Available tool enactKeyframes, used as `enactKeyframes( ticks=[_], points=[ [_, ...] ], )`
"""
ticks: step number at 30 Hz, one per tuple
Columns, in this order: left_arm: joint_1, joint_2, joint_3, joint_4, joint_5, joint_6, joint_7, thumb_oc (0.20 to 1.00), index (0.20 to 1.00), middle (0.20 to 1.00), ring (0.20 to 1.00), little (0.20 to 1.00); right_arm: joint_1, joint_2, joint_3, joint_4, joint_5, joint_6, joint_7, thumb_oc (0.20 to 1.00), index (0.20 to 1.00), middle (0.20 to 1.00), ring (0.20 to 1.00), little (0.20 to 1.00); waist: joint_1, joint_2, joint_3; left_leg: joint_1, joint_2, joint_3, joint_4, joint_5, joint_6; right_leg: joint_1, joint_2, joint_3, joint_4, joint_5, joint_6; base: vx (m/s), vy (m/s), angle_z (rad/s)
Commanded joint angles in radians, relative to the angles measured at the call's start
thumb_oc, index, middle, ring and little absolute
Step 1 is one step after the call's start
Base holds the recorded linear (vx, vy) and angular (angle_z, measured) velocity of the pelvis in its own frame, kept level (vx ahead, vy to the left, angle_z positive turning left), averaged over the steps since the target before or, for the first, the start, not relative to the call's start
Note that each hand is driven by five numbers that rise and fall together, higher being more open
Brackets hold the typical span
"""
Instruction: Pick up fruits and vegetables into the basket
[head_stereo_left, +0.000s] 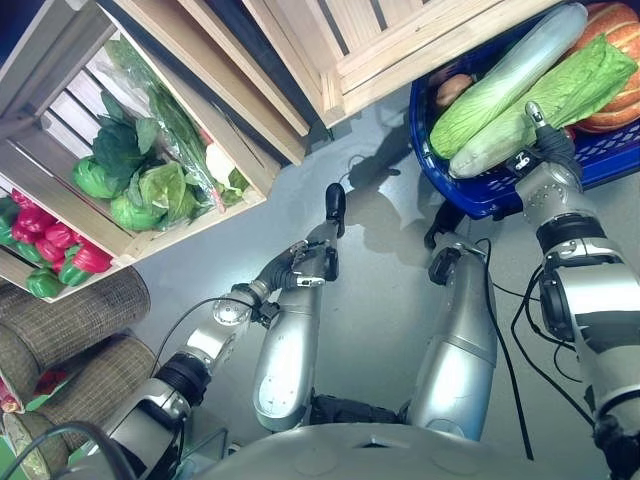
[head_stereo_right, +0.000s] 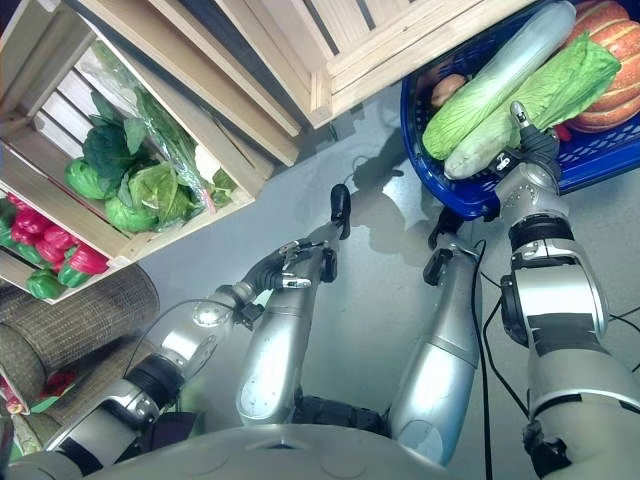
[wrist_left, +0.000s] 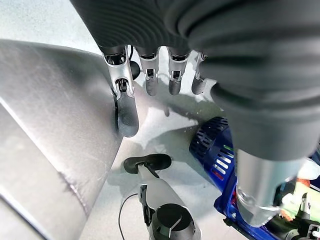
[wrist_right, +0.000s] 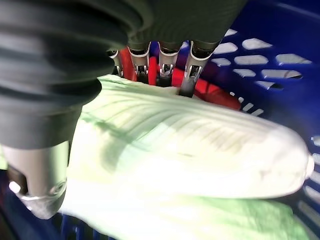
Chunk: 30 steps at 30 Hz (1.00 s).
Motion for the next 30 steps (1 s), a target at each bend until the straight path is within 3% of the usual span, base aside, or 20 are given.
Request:
enactKeyframes(
  ticks=[1, 3, 7, 9, 11, 14, 15, 18, 21, 30],
  points=[
    [0.157, -0.016, -0.087, 0.096, 0.012, 0.043, 0.004, 1.000, 1.000, 1.000, 1.000, 1.000, 0.122, -0.026, -0.019, -0.102, -0.111, -0.173, -0.084, 1.000, 1.000, 1.000, 1.000, 1.000, -0.046, 0.089, -0.004, 0.067, -0.012, 0.050, -0.025, -0.096, 0.059, 0.088, 0.082, -0.017, 0.016, -0.106, 0.044, -0.03, 0.066, 0.01],
    [0.169, -0.021, -0.071, 0.096, -0.012, 0.051, 0.000, 1.000, 1.000, 1.000, 1.000, 1.000, 0.184, -0.003, -0.024, -0.171, -0.150, -0.236, -0.117, 1.000, 1.000, 1.000, 1.000, 1.000, -0.064, 0.079, -0.004, 0.115, -0.011, 0.056, -0.051, -0.091, 0.053, 0.135, 0.088, -0.017, -0.012, -0.099, 0.047, -0.01, 0.086, -0.04],
    [0.186, -0.027, -0.043, 0.094, -0.047, 0.074, -0.015, 1.000, 1.000, 1.000, 1.000, 1.000, 0.280, 0.024, -0.036, -0.264, -0.187, -0.302, -0.143, 1.000, 1.000, 1.000, 1.000, 1.000, -0.089, 0.066, -0.004, 0.185, -0.008, 0.061, -0.089, -0.082, 0.046, 0.201, 0.094, -0.013, -0.052, -0.090, 0.054, 0.00, 0.087, -0.06],
    [0.203, -0.028, -0.003, 0.100, -0.073, 0.103, -0.047, 1.000, 1.000, 1.000, 1.000, 1.000, 0.403, 0.058, -0.038, -0.363, -0.256, -0.381, -0.193, 1.000, 1.000, 1.000, 1.000, 1.000, -0.119, 0.052, -0.004, 0.270, 0.000, 0.064, -0.130, -0.072, 0.041, 0.282, 0.093, -0.008, -0.097, -0.076, 0.065, 0.02, 0.141, -0.10],
    [0.214, -0.030, 0.022, 0.115, -0.097, 0.121, -0.070, 1.000, 1.000, 1.000, 1.000, 1.000, 0.474, 0.084, -0.040, -0.417, -0.290, -0.403, -0.204, 1.000, 1.000, 1.000, 1.000, 1.000, -0.136, 0.038, -0.004, 0.317, 0.003, 0.062, -0.150, -0.068, 0.038, 0.332, 0.095, -0.003, -0.123, -0.068, 0.071, 0.04, 0.121, -0.10],
    [0.230, -0.041, 0.079, 0.147, -0.100, 0.133, -0.089, 1.000, 1.000, 1.000, 1.000, 1.000, 0.624, 0.118, -0.048, -0.507, -0.330, -0.455, -0.162, 1.000, 1.000, 1.000, 1.000, 1.000, -0.161, 0.011, -0.004, 0.394, 0.018, 0.069, -0.202, -0.032, 0.043, 0.422, 0.102, -0.013, -0.191, -0.023, 0.074, -0.03, 0.100, -0.18],
    [0.234, -0.045, 0.111, 0.176, -0.089, 0.131, -0.091, 1.000, 1.000, 1.000, 1.000, 1.000, 0.689, 0.139, -0.040, -0.538, -0.381, -0.469, -0.128, 1.000, 1.000, 1.000, 1.000, 1.000, -0.175, -0.012, -0.004, 0.453, 0.021, 0.065, -0.225, -0.030, 0.042, 0.489, 0.106, -0.010, -0.224, -0.016, 0.083, 0.06, 0.038, -0.22],
    [0.244, -0.051, 0.164, 0.211, -0.089, 0.148, -0.109, 1.000, 1.000, 1.000, 1.000, 1.000, 0.771, 0.150, -0.014, -0.587, -0.478, -0.446, -0.066, 1.000, 1.000, 1.000, 1.000, 1.000, -0.185, -0.049, -0.024, 0.524, 0.029, 0.060, -0.253, -0.027, 0.036, 0.583, 0.108, -0.013, -0.280, -0.004, 0.094, 0.08, 0.022, -0.18],
    [0.265, -0.066, 0.224, 0.277, -0.055, 0.164, -0.130, 1.000, 1.000, 1.000, 1.000, 1.000, 0.868, 0.163, 0.014, -0.578, -0.523, -0.371, 0.053, 1.000, 1.000, 1.000, 1.000, 1.000, -0.190, -0.093, -0.097, 0.601, 0.042, 0.057, -0.290, -0.025, 0.027, 0.696, 0.118, -0.027, -0.367, 0.010, 0.100, 0.15, -0.018, -0.11],
    [0.275, -0.123, 0.293, 0.493, 0.044, 0.194, -0.135, 1.000, 1.000, 1.000, 1.000, 1.000, 1.017, 0.244, 0.111, -0.431, -0.633, -0.267, 0.337, 1.000, 1.000, 1.000, 1.000, 1.000, -0.185, -0.137, -0.262, 0.767, 0.067, 0.050, -0.399, -0.014, 0.020, 0.891, 0.127, -0.038, -0.495, 0.027, 0.120, 0.12, 0.015, -0.01]
  ],
)
